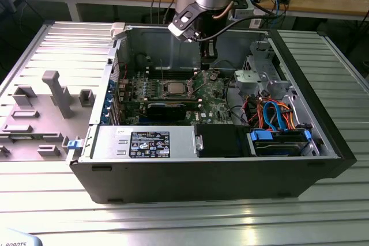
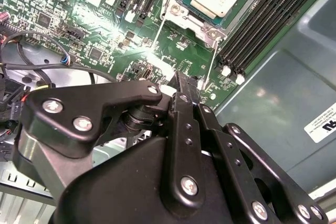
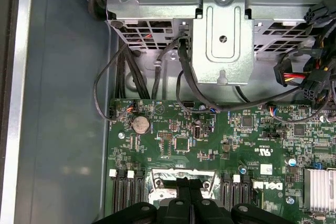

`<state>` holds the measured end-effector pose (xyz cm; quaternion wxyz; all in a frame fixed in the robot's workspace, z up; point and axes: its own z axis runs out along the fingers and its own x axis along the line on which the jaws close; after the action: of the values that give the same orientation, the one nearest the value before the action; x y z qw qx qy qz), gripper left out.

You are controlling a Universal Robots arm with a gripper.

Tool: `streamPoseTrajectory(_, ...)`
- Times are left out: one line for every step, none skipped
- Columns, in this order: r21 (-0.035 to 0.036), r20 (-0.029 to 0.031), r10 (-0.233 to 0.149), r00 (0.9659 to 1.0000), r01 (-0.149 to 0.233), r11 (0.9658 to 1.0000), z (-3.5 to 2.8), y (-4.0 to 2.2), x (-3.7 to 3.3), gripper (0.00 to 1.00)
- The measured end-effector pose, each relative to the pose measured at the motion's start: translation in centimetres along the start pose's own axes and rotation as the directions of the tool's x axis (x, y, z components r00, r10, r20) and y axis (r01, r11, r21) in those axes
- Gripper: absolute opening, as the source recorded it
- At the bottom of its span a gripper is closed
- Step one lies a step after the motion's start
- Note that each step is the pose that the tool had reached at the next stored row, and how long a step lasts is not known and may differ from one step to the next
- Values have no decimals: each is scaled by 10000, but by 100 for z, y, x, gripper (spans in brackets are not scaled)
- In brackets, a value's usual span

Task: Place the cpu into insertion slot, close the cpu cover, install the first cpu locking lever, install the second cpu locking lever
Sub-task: 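Close the cpu cover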

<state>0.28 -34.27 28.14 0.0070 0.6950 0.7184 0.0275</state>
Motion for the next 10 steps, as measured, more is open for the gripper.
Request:
streamPoseTrajectory(0, 1, 0, 10000, 0, 10000, 0, 5, 0, 11)
streamPoseTrajectory(0, 0, 1, 10000, -1, 10000, 0, 9, 0, 11)
streamPoseTrajectory(0, 0, 0, 10000, 0, 10000, 1, 12, 0, 11)
streamPoseTrajectory(0, 0, 0, 10000, 0, 10000, 1, 15, -1, 11)
streamPoseTrajectory(0, 0, 1, 10000, -1, 10000, 1, 17, -1, 11)
streamPoseTrajectory(0, 0, 1, 10000, -1, 10000, 1, 19, -1, 11)
streamPoseTrajectory(0, 0, 0, 10000, 0, 10000, 1, 22, -1, 11)
streamPoseTrajectory(0, 0, 1, 10000, -1, 10000, 1, 24, -1, 11)
streamPoseTrajectory(0, 0, 1, 10000, -1, 10000, 1, 26, -1, 11)
streamPoseTrajectory(0, 0, 1, 10000, -1, 10000, 1, 27, -1, 11)
